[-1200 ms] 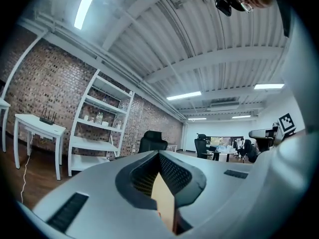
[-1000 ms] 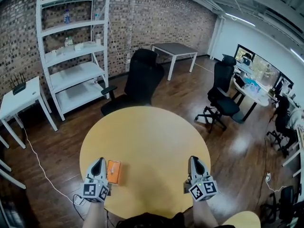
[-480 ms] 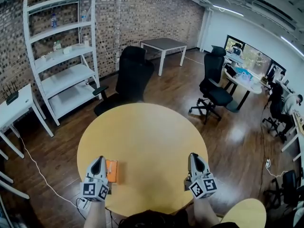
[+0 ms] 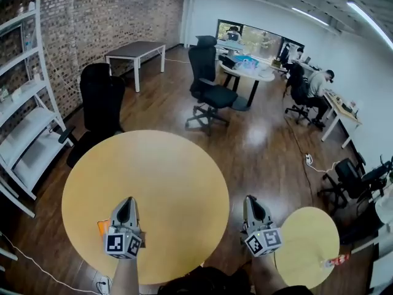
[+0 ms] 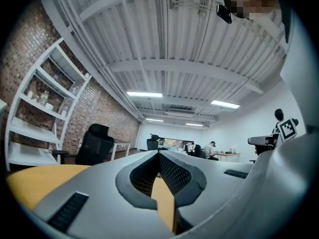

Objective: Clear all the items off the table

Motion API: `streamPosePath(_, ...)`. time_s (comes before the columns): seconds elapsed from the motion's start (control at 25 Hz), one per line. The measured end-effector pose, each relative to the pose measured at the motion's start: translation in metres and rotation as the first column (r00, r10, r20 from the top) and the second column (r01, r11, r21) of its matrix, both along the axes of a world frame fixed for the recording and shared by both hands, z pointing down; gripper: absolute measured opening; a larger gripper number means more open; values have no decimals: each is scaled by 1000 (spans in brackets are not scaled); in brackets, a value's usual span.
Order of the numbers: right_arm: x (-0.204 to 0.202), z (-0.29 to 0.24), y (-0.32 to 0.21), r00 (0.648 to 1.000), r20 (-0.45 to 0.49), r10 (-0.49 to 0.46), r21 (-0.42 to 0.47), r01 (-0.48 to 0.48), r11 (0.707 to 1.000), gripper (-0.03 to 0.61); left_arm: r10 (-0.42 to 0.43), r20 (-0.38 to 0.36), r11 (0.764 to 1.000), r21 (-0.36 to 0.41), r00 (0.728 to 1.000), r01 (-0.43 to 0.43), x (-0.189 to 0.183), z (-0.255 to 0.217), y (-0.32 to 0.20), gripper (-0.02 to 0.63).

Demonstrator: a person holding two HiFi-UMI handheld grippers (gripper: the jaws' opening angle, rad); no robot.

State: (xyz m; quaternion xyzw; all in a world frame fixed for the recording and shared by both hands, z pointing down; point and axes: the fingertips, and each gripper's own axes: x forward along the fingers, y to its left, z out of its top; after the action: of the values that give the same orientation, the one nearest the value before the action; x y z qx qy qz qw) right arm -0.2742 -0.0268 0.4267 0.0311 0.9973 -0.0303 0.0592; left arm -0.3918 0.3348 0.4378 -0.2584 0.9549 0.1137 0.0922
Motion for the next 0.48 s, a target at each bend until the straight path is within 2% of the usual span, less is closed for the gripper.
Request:
streamPosePath(0.12,36,1,-40,993,-17,117,1,-117,993,5,135,7,991,21,991,-135,-9,-4,-57,0)
streamPosePath(0.28,95,13,-100,964,-51,262,20,-261,965,5,295,23,955,-2,955,-295,-1,-11,-128,0)
streamPosePath(0.36,122,18,-133,943,-47,330,10,-330,944,5,339,40,941,-12,940,-339,2,-17,-154,0)
streamPosePath(0.48,148,26,-169,923,-36,384,-25,-385,922,5,363,66,932,-9,930,-363,2,-26,-188,0)
